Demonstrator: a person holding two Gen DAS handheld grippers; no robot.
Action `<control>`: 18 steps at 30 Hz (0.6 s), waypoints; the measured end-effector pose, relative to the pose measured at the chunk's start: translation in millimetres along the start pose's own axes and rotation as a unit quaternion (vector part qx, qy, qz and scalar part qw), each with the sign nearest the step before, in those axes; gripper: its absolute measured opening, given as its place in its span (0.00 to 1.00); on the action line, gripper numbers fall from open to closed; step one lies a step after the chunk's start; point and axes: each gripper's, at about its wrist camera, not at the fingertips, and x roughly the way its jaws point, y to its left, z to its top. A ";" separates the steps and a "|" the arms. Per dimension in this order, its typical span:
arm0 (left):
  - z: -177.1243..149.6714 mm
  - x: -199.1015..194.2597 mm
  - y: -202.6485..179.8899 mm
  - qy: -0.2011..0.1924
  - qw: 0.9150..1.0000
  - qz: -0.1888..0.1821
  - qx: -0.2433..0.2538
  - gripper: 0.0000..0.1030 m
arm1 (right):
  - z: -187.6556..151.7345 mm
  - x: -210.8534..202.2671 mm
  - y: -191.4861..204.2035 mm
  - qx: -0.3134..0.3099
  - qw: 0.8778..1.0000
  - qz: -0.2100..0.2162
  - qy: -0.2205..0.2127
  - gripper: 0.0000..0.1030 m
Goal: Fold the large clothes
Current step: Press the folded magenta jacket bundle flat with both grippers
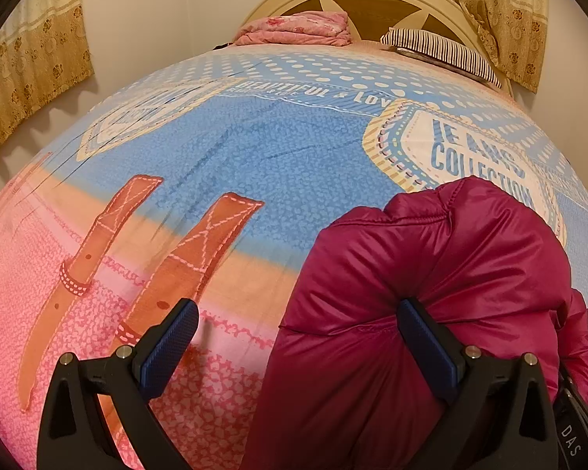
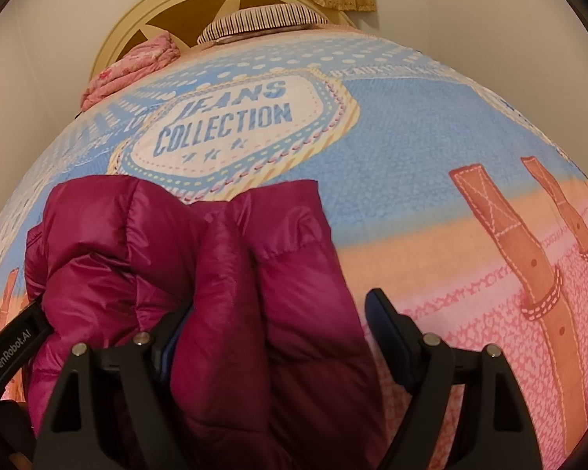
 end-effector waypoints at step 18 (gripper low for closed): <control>0.1 0.7 -1.1 0.002 1.000 0.002 0.003 0.99 | 0.7 0.1 1.0 -0.001 1.000 -0.002 0.000 0.80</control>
